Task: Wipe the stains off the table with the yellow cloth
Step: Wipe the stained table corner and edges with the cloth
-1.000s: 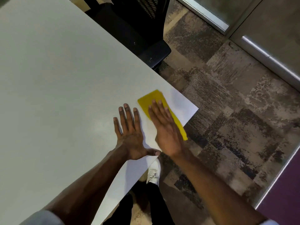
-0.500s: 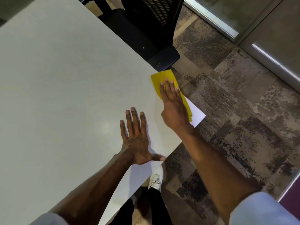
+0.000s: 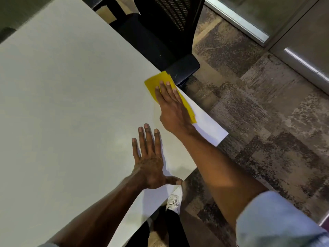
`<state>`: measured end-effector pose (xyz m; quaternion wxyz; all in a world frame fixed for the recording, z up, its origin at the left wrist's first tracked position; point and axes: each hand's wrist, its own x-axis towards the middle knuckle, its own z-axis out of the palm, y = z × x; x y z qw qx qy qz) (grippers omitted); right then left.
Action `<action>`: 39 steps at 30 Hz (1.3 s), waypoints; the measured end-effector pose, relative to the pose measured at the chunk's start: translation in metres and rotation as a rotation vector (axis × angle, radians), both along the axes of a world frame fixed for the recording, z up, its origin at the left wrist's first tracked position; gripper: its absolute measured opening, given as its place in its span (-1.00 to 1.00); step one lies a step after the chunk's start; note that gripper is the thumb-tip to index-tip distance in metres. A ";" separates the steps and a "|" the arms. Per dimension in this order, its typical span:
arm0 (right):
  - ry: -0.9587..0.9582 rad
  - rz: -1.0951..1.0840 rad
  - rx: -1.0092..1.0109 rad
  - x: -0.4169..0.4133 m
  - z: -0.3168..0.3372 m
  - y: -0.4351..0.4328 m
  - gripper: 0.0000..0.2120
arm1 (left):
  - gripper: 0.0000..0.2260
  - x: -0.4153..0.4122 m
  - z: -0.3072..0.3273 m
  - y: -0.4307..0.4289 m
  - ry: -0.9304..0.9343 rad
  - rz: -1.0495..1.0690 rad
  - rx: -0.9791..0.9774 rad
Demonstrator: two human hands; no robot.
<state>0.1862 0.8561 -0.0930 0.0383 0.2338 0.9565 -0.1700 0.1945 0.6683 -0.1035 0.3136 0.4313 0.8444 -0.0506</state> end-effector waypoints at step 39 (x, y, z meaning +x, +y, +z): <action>0.202 -0.467 -0.065 0.158 -0.014 -0.019 -0.14 | 0.62 -0.005 0.005 0.004 -0.071 -0.002 0.017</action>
